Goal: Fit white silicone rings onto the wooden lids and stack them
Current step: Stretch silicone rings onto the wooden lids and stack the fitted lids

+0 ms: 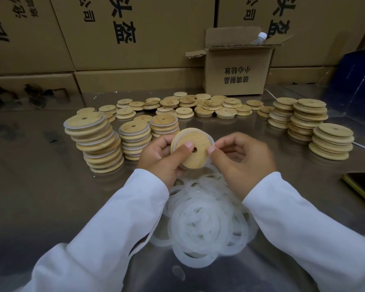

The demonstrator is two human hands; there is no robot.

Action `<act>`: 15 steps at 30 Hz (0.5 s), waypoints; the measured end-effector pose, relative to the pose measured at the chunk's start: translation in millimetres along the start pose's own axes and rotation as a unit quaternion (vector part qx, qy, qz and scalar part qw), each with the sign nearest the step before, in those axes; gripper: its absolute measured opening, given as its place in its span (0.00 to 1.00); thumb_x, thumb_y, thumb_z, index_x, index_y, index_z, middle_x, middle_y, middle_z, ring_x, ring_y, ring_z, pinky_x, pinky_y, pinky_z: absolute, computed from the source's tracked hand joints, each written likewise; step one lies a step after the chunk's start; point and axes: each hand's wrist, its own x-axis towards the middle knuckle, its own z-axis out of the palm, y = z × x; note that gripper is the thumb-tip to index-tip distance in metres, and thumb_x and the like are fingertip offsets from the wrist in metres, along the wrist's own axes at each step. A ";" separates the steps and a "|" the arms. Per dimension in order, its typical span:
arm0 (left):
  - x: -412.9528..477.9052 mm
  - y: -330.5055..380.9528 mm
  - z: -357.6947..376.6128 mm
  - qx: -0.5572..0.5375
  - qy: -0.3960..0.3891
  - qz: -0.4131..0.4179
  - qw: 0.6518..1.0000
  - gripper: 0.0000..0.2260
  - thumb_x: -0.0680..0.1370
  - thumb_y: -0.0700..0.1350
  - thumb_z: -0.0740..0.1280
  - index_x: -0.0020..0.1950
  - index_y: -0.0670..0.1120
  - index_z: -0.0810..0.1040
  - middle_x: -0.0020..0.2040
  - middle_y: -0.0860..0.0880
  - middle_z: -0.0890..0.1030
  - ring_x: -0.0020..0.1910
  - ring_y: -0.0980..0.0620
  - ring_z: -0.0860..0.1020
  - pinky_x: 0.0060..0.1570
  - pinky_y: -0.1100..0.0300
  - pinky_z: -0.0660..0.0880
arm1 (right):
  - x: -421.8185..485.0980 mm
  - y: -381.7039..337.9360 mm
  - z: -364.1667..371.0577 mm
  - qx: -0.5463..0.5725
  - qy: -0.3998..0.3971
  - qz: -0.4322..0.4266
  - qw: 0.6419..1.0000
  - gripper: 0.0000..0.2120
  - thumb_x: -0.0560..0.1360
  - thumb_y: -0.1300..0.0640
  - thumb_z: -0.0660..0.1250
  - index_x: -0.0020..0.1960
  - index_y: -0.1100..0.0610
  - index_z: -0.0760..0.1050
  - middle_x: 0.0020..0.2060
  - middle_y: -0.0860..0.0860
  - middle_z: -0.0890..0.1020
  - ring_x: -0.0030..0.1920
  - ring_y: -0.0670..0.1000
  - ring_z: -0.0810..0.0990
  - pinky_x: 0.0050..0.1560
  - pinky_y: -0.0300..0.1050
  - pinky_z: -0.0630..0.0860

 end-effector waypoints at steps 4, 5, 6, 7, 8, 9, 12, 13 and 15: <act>-0.9 0.9 1.4 0.024 -0.033 -0.036 0.999 0.09 0.73 0.32 0.65 0.50 0.42 0.77 0.41 0.45 0.83 0.40 0.49 0.82 0.41 0.55 0.81 | 2.9 2.4 -2.3 -0.018 0.020 0.000 1.000 0.06 0.70 0.56 0.70 0.35 0.49 0.77 0.32 0.42 0.81 0.36 0.41 0.80 0.42 0.37 0.77; -2.1 0.3 1.8 0.044 -0.041 -0.043 0.997 0.09 0.73 0.32 0.65 0.51 0.42 0.77 0.44 0.44 0.83 0.42 0.48 0.81 0.44 0.54 0.79 | 2.5 2.7 -2.2 -0.023 0.016 -0.003 1.000 0.07 0.70 0.57 0.70 0.35 0.49 0.76 0.32 0.42 0.81 0.36 0.41 0.80 0.42 0.37 0.77; -3.7 -0.4 2.3 0.064 -0.046 -0.047 0.996 0.09 0.74 0.33 0.65 0.51 0.42 0.78 0.44 0.43 0.82 0.43 0.46 0.81 0.47 0.52 0.78 | 1.7 2.9 -2.2 -0.032 0.011 -0.011 0.999 0.08 0.71 0.58 0.69 0.35 0.48 0.76 0.33 0.42 0.80 0.37 0.41 0.80 0.43 0.36 0.76; -5.1 -1.2 3.0 0.082 -0.049 -0.047 0.994 0.07 0.74 0.34 0.65 0.49 0.43 0.78 0.44 0.43 0.82 0.43 0.46 0.80 0.50 0.51 0.77 | 0.7 2.9 -2.3 -0.046 0.004 -0.023 0.999 0.08 0.71 0.58 0.69 0.35 0.48 0.75 0.34 0.41 0.80 0.38 0.40 0.79 0.43 0.33 0.75; -6.5 -1.6 3.1 0.100 -0.051 -0.044 0.993 0.06 0.75 0.35 0.65 0.48 0.44 0.79 0.42 0.44 0.83 0.43 0.46 0.80 0.51 0.50 0.76 | -0.2 2.3 -2.4 -0.062 -0.005 -0.034 0.997 0.08 0.72 0.57 0.69 0.36 0.47 0.75 0.34 0.40 0.80 0.39 0.39 0.79 0.43 0.30 0.74; -7.1 -1.6 3.3 0.114 -0.052 -0.041 0.991 0.06 0.75 0.36 0.64 0.47 0.44 0.79 0.41 0.44 0.82 0.43 0.46 0.80 0.52 0.48 0.76 | -0.5 1.6 -2.6 -0.075 -0.013 -0.043 0.996 0.08 0.72 0.57 0.69 0.36 0.47 0.75 0.34 0.40 0.80 0.40 0.38 0.78 0.42 0.27 0.72; -6.1 0.5 2.1 0.142 -0.049 -0.025 0.988 0.06 0.76 0.37 0.64 0.48 0.45 0.79 0.43 0.42 0.82 0.45 0.44 0.80 0.52 0.45 0.75 | 2.0 0.0 -4.2 -0.060 -0.020 -0.036 0.997 0.07 0.72 0.57 0.69 0.36 0.48 0.76 0.35 0.41 0.80 0.40 0.40 0.78 0.42 0.30 0.72; -5.4 1.8 2.0 0.147 -0.050 -0.019 0.988 0.06 0.76 0.37 0.64 0.49 0.45 0.78 0.44 0.41 0.82 0.46 0.43 0.80 0.53 0.44 0.75 | 3.4 -1.0 -5.3 -0.048 -0.022 -0.023 0.998 0.07 0.72 0.57 0.69 0.36 0.48 0.76 0.35 0.41 0.80 0.39 0.41 0.78 0.42 0.32 0.72; -4.6 4.5 2.2 0.155 -0.052 -0.004 0.987 0.06 0.75 0.37 0.64 0.50 0.44 0.78 0.47 0.40 0.81 0.49 0.42 0.79 0.54 0.44 0.75 | 6.2 -3.3 -7.6 -0.035 -0.031 -0.004 0.999 0.07 0.72 0.57 0.69 0.36 0.49 0.77 0.35 0.42 0.80 0.38 0.41 0.78 0.39 0.31 0.72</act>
